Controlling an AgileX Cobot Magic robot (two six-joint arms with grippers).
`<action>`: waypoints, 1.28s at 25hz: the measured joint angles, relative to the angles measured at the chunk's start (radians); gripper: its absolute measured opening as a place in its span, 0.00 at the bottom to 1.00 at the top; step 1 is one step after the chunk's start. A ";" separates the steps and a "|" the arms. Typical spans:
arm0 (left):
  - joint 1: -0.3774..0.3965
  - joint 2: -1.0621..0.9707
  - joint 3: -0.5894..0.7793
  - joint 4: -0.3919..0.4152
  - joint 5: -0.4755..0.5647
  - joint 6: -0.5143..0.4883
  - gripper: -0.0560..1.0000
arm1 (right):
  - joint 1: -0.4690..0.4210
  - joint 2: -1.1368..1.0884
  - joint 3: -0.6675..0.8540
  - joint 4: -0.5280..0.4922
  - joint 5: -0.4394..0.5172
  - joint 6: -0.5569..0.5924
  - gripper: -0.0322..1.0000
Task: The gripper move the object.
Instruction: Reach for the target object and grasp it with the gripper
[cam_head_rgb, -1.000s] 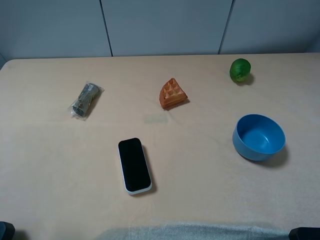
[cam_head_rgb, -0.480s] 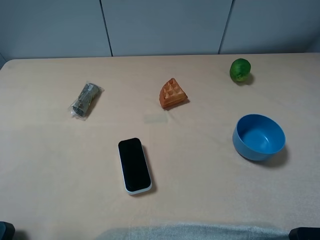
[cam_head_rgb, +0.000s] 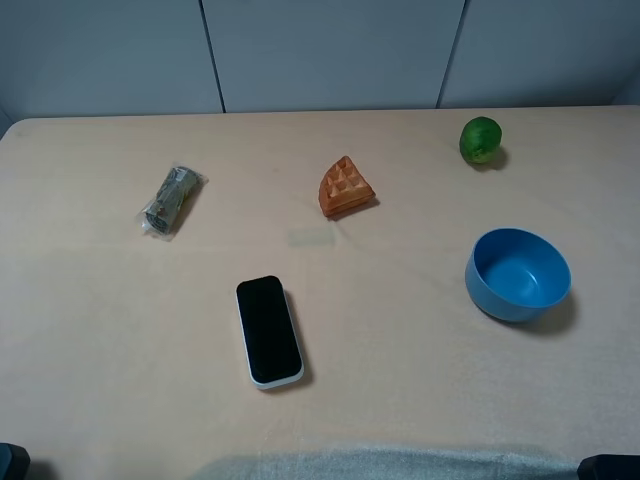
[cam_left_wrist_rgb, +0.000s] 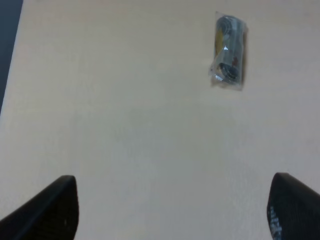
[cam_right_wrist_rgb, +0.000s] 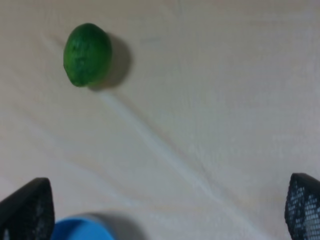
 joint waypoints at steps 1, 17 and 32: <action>0.000 0.000 0.000 0.000 0.000 0.000 0.84 | 0.000 0.020 -0.022 0.000 0.003 -0.001 0.71; 0.000 0.000 0.000 0.000 0.000 0.000 0.84 | 0.000 0.328 -0.239 0.008 0.015 -0.019 0.71; 0.000 0.000 0.000 0.000 0.000 0.000 0.84 | 0.000 0.531 -0.371 0.023 0.014 -0.031 0.71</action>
